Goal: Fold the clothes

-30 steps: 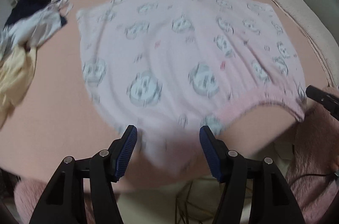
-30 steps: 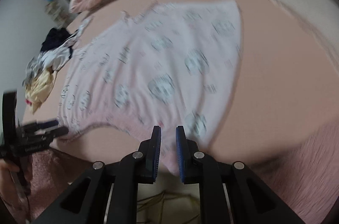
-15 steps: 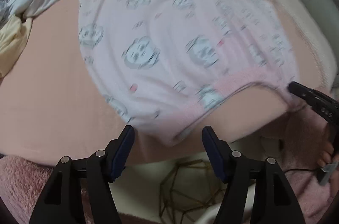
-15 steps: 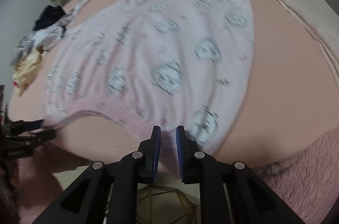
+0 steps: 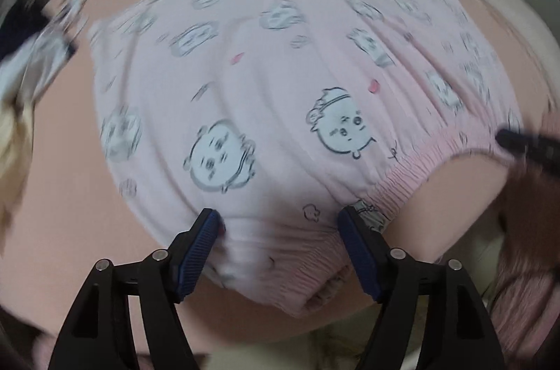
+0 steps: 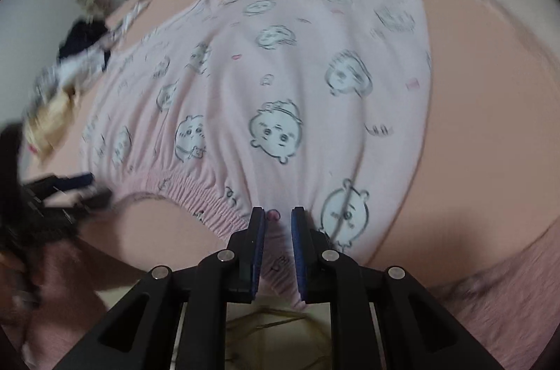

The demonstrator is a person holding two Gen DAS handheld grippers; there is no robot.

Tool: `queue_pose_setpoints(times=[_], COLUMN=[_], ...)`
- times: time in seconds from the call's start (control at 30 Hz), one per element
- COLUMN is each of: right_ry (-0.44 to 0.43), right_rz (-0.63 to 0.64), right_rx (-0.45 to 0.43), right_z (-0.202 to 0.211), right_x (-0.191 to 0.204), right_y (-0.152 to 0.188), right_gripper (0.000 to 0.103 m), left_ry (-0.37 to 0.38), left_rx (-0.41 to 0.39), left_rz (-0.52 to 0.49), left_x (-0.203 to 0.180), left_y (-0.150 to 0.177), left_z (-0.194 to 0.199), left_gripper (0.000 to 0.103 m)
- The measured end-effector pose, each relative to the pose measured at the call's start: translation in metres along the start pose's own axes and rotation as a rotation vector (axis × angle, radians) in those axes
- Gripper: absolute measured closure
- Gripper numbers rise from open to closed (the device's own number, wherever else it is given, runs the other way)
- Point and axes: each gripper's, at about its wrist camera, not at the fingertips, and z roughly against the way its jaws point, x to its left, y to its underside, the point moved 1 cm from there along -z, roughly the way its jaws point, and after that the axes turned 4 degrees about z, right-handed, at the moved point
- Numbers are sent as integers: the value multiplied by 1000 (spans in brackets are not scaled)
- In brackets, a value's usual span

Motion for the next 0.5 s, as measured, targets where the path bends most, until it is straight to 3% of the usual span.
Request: queue_pose_setpoints(times=[0.1,0.2,0.3,0.5], right_ry=[-4,93,126,-8], right_rz=[-9,94,132,23], right_rx=[22,15,0,-9], right_z=[1,-4,-1,8], right_x=[-8,11,23,-2], right_y=[-4,0,6,10], right_gripper=[89,88,87,87], left_ry=[53,55,63,132], left_rx=[162,239,295,48], left_rz=[-15,-87,-157,-2], left_x=[5,-1,-7,-2], left_y=[-18,-23,-28,-48], left_z=[-6,-10,-8,25], left_gripper=[31,28,28,28])
